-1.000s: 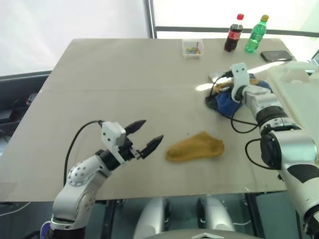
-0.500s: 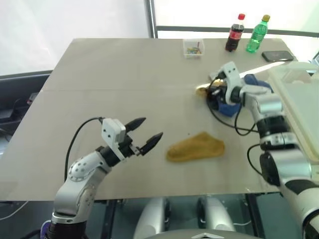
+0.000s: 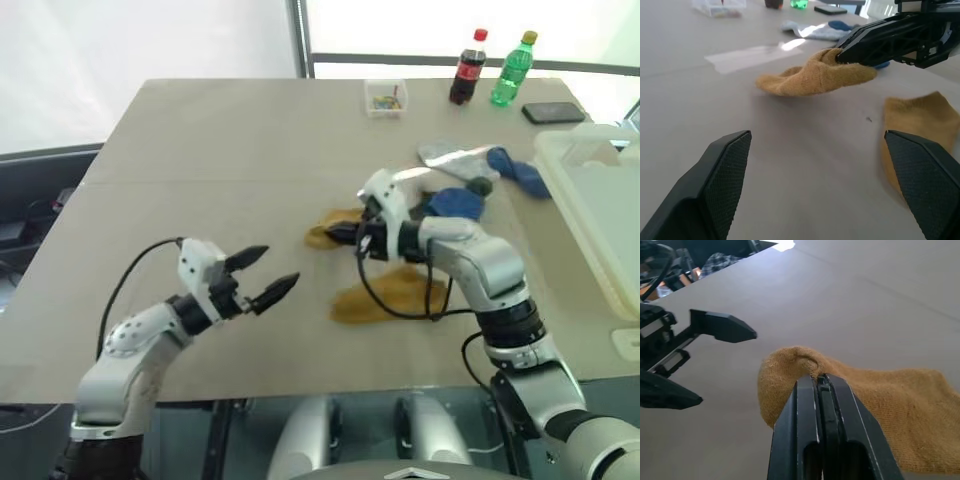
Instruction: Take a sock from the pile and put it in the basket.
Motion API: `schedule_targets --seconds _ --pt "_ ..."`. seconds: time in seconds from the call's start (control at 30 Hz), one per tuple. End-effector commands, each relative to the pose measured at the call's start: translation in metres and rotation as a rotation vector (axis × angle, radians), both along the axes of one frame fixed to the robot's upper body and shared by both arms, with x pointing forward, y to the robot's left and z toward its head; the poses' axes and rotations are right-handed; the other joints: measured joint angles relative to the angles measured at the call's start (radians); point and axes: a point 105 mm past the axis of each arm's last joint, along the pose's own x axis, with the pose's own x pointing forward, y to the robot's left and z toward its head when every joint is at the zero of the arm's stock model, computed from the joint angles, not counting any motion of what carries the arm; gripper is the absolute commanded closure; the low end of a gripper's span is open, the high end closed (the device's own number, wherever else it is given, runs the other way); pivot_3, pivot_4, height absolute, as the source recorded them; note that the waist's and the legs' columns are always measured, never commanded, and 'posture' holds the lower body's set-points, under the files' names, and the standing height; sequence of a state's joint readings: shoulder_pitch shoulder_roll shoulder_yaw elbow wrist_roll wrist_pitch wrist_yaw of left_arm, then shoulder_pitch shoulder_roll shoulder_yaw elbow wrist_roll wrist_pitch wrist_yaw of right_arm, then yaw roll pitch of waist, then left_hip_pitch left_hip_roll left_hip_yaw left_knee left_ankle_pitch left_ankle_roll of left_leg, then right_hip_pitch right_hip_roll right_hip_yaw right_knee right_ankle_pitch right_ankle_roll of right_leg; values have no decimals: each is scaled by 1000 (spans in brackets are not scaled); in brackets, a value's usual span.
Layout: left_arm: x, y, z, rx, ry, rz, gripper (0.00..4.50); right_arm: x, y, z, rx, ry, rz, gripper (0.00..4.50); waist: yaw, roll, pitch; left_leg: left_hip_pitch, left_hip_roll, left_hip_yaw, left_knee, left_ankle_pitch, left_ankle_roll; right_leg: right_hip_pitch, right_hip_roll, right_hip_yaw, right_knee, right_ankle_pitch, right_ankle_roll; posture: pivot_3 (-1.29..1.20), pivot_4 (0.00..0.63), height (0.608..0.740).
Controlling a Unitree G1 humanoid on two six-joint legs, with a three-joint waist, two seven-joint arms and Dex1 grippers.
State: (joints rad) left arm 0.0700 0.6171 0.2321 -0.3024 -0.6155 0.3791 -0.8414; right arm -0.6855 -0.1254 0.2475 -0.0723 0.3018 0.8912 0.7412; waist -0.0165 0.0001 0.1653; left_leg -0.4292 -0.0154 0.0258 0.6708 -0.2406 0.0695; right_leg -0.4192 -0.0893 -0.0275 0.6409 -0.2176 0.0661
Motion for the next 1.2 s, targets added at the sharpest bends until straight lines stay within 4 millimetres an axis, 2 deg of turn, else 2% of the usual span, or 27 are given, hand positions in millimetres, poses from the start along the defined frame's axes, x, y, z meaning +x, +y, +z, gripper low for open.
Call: schedule_targets --seconds 0.03,0.1,0.17,0.27,0.3,0.4,0.53,0.6,0.67,0.77,0.9,1.2 --pt "-17 7 7 -17 37 -56 0 -17 19 -4 -33 -23 101 4436 0 0 0 0 0 0 0 0 0 0 0 0 0 0 0 0 150 729" --pt "-25 12 5 -16 74 -62 0 -26 24 -11 -56 -20 144 4436 -2 0 0 1 0 0 0 0 0 0 0 0 0 0 0 0 150 729" --pt "-31 18 3 0 88 -35 0 -23 25 -8 -44 -43 123 4436 -1 -1 0 0 0 -1 0 0 -1 -1 -1 -1 0 0 0 0 150 729" --pt "-37 15 3 -7 96 -32 0 -21 24 -8 -46 -62 115 3748 2 -1 0 1 0 -1 0 0 -2 0 -1 -1 0 0 0 0 150 729" --pt "-38 13 3 -15 95 -27 0 -19 22 -7 -52 -80 104 3205 3 -1 0 1 0 -1 0 -1 -3 0 -1 -1 0 0 0 0 150 729" --pt "-42 7 2 -26 100 -22 0 -22 15 4 -82 -163 134 2090 2 -1 0 1 0 -2 0 -1 -4 0 -2 -2 0 0 -1 0 150 729" --pt "-49 5 1 -38 105 -7 0 -26 5 30 -86 -239 196 2090 -1 0 0 1 0 -2 -1 -1 -4 -1 -3 -2 0 -1 -1 0 150 729" --pt "-52 2 1 -45 104 -4 0 -8 3 45 -100 -336 148 2090 -3 0 0 1 1 -2 -1 -1 -3 -1 -6 -2 0 -1 -2 0 150 729" --pt "-54 0 1 -48 103 0 0 15 2 48 -147 -443 88 2090 -4 0 0 1 1 -1 -1 -1 -2 -1 -6 -2 0 -1 -4 0 150 729" --pt "-59 -1 1 -38 102 12 0 42 1 31 -284 -560 92 2090 -4 -1 0 3 0 -1 -1 -1 -2 1 -3 -3 0 -3 -7 0 150 729" --pt "-69 0 2 -18 80 50 0 61 13 16 -308 -531 131 2090 -6 -2 0 2 0 0 -2 1 -3 0 -2 -2 0 -3 -7 0 150 729" --pt "-81 -2 9 -3 -19 153 0 77 20 -19 -432 -457 193 2090 -25 -1 1 2 0 -2 -3 0 -6 -1 -1 -3 0 -3 -8 0 150 729"
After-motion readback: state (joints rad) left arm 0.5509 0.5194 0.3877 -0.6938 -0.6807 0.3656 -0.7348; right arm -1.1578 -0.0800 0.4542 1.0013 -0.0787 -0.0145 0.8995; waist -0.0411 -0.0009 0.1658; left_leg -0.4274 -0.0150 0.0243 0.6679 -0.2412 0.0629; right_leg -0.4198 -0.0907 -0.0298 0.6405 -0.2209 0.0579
